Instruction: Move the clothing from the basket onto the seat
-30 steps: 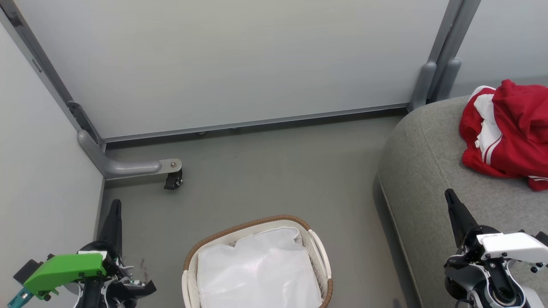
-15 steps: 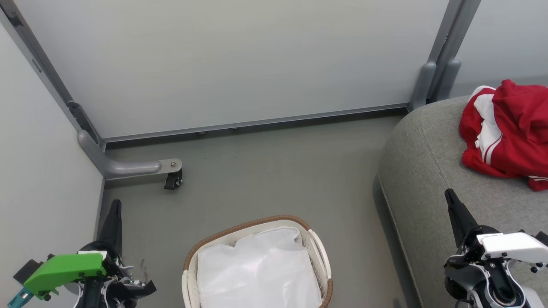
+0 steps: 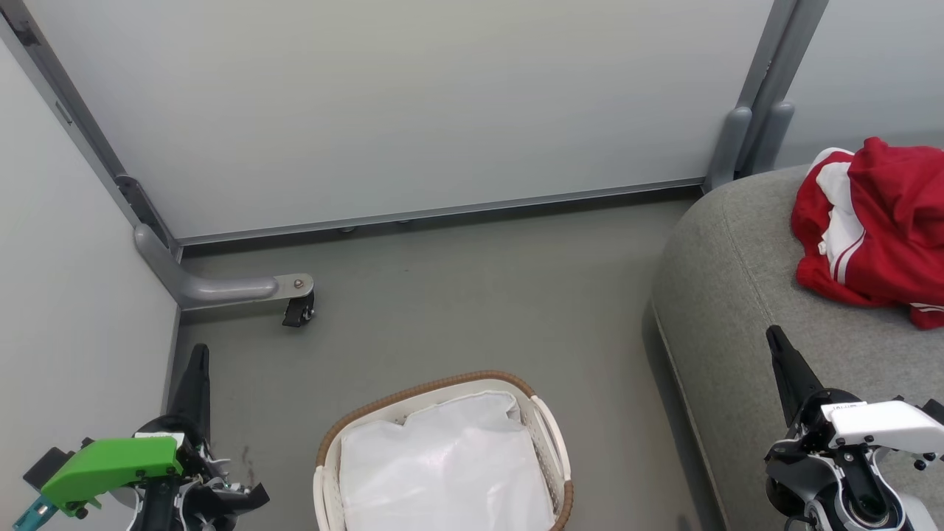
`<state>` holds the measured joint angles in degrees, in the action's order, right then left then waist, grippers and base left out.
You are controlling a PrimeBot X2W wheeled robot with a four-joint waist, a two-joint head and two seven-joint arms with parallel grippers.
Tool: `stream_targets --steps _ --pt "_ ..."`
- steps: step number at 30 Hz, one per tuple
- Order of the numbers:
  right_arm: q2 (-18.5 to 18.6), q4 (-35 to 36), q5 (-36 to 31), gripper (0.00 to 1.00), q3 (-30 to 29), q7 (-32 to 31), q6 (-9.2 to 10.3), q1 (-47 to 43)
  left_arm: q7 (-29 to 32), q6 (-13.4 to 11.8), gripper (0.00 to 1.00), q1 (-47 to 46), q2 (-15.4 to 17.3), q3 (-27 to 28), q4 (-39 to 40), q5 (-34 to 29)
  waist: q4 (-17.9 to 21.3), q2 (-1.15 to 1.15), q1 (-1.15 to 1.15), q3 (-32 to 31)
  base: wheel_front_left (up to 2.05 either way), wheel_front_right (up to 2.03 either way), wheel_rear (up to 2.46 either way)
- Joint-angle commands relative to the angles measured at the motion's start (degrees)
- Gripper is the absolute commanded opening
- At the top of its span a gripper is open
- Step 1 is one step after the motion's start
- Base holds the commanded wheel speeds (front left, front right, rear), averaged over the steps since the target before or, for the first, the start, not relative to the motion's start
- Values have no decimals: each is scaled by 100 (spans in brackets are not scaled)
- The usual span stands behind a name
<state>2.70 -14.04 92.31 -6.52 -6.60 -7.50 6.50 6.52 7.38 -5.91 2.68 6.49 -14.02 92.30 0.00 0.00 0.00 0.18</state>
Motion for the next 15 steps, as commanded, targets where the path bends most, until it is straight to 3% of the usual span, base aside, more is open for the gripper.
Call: stream_targets --steps 1,15 --pt "34 16 20 0 -10 -10 2 -61 24 22 0 -64 38 14 8 22 0 0 0 0 0 0 0" --pt "34 16 20 0 -10 -9 2 -61 23 22 0 -64 38 13 8 21 0 0 0 0 0 0 0"
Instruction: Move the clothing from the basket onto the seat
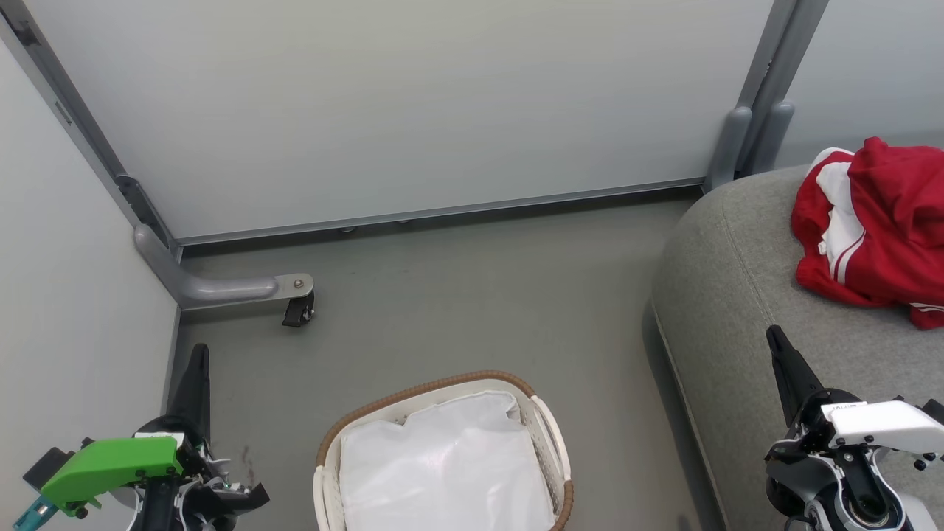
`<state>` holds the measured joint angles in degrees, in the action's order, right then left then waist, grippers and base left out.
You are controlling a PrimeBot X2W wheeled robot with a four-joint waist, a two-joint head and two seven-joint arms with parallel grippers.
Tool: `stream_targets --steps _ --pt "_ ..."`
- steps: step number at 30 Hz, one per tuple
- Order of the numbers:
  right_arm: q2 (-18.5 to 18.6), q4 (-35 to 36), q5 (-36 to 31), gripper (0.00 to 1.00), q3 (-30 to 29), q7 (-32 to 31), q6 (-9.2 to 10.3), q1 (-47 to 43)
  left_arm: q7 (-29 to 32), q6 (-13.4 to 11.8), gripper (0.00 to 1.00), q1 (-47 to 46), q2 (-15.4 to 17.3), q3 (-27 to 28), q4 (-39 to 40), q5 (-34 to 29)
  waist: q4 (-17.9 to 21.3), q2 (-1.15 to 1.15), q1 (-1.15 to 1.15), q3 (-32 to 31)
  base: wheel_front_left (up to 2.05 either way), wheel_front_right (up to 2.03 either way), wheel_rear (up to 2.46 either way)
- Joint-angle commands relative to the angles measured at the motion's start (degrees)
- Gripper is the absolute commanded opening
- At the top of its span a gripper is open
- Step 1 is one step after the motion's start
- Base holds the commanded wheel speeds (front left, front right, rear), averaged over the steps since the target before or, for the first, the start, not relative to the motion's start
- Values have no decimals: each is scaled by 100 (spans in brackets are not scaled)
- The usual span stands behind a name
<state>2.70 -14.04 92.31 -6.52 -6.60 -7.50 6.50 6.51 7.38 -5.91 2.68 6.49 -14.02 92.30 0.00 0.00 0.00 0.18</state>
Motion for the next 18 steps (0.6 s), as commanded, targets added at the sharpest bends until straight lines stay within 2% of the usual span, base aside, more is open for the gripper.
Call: stream_targets --steps 1,18 --pt "34 16 20 0 -10 -9 2 -61 24 22 0 -64 38 13 8 22 0 0 0 0 0 0 0" --pt "34 16 20 0 -10 -9 2 -61 24 22 0 -64 37 13 7 21 0 0 0 0 0 0 0"
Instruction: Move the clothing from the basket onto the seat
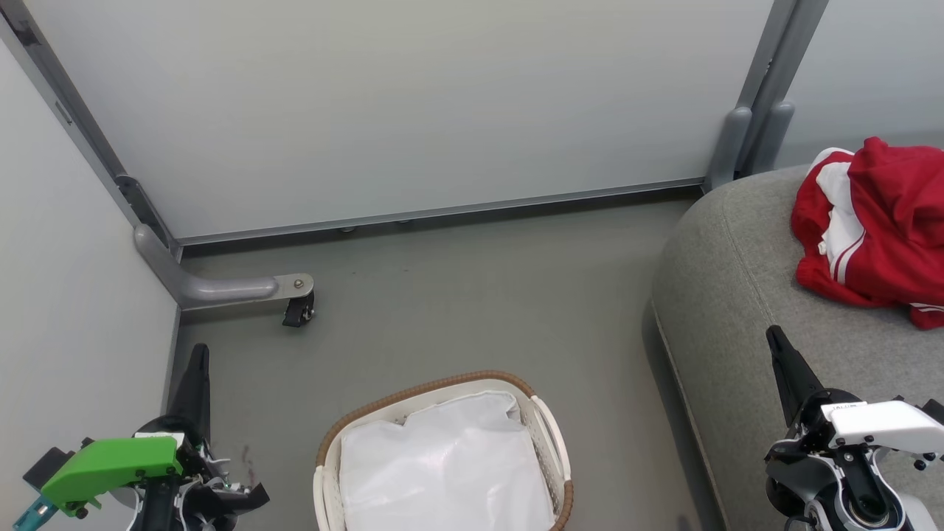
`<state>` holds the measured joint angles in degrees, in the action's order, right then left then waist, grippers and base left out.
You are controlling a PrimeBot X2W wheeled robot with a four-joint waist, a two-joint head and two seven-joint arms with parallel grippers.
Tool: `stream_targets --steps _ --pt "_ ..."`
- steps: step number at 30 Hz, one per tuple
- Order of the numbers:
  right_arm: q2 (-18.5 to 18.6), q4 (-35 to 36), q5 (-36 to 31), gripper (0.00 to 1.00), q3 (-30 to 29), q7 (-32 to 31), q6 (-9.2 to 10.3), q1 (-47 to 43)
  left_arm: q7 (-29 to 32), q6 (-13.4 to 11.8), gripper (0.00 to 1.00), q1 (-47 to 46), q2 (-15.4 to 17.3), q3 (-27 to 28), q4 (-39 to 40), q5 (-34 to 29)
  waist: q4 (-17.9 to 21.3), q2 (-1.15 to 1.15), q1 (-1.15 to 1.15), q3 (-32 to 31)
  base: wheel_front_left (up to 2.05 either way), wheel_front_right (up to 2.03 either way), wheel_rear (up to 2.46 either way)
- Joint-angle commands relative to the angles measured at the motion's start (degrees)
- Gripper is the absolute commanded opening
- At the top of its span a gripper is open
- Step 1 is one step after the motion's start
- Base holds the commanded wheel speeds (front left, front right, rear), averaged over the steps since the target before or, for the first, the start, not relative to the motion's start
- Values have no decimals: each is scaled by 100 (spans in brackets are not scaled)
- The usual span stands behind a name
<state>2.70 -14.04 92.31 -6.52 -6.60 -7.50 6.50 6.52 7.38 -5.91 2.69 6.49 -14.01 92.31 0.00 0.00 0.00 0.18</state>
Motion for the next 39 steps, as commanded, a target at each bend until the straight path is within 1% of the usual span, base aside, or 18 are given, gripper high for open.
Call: stream_targets --steps 1,39 --pt "34 16 20 0 -10 -9 2 -61 23 22 0 -64 36 13 6 20 0 0 0 0 0 0 0" --pt "35 16 21 0 -9 -8 2 -61 23 22 0 -64 36 13 7 20 0 0 0 0 0 0 0"
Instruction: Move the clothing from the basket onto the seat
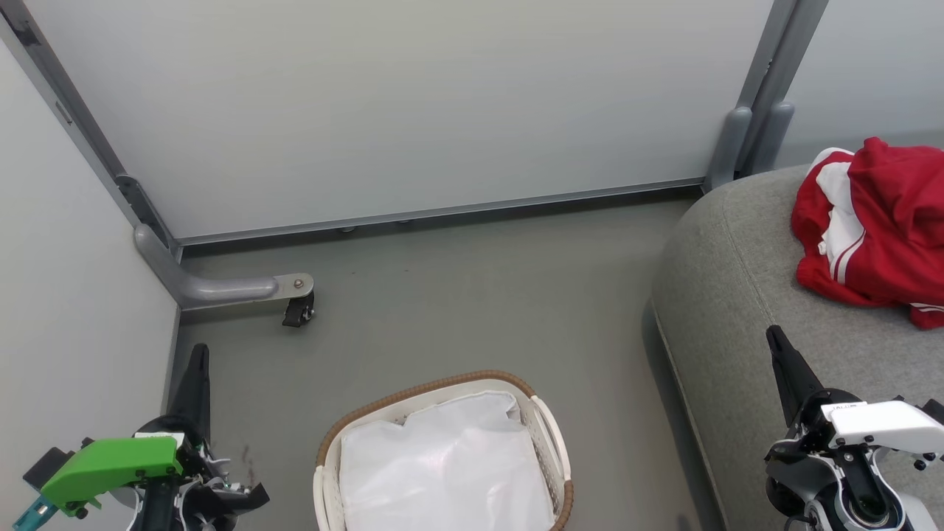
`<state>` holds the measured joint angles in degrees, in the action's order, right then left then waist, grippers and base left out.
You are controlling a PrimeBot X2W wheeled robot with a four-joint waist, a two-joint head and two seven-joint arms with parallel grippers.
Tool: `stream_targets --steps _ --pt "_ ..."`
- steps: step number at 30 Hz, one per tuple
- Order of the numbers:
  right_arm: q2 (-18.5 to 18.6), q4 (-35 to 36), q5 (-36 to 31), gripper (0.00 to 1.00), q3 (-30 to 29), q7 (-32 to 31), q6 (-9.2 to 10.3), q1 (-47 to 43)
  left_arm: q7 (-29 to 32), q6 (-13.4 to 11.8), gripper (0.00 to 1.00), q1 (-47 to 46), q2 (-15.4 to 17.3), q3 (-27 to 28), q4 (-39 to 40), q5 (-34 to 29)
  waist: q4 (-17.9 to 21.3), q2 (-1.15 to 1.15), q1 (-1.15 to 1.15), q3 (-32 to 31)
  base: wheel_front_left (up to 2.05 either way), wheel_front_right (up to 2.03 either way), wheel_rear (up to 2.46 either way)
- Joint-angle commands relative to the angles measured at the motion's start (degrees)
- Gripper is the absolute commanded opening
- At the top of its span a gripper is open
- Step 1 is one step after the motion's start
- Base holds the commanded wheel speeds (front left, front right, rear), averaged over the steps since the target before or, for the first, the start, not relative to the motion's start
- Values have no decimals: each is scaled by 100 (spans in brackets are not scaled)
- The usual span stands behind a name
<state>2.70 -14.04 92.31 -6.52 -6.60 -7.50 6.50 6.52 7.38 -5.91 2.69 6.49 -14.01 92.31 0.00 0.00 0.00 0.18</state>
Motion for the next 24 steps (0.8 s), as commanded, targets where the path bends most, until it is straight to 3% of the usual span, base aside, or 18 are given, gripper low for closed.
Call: stream_targets --steps 1,24 --pt "35 16 21 0 -9 -8 2 -61 23 22 0 -64 36 13 7 20 0 0 0 0 0 0 0" --pt "35 16 21 0 -9 -8 2 -61 23 21 0 -64 36 12 7 21 0 0 0 0 0 0 0"
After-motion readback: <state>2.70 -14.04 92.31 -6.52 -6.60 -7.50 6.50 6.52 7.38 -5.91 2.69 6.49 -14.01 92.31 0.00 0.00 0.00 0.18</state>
